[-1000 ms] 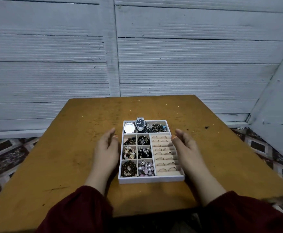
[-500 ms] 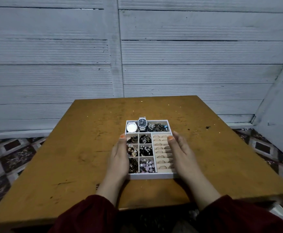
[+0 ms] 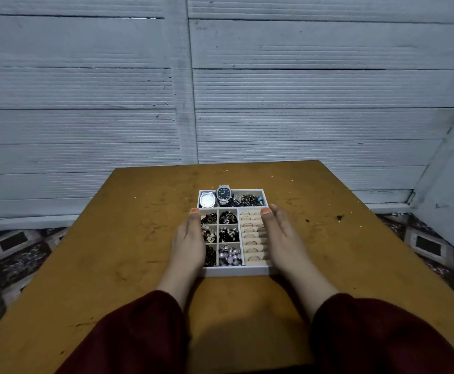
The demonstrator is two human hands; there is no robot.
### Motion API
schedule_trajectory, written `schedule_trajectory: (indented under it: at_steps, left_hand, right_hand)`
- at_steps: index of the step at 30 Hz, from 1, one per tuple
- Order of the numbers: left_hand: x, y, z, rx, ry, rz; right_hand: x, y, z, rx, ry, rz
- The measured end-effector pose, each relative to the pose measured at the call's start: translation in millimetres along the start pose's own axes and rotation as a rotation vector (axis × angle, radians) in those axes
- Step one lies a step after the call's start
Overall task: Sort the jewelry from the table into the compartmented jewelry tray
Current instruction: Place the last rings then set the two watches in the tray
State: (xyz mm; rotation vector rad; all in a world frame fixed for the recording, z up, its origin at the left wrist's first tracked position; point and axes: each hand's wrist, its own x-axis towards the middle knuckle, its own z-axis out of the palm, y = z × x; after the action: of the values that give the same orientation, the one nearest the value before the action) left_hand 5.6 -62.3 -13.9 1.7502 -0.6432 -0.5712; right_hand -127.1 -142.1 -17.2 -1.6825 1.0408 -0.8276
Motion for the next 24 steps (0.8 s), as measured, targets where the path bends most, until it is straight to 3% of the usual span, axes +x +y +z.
schedule_trajectory:
  at_steps: [12,24]
  left_hand:
    - [79.1,14.0,16.6,0.088,0.020,0.164]
    - [124.3,15.2,27.6,0.127,0.007,0.206]
  right_hand:
    - [79.6,-9.0,8.9,-0.068,-0.011,-0.031]
    - [128.4,-10.6,16.2,-0.122,0.007,-0.032]
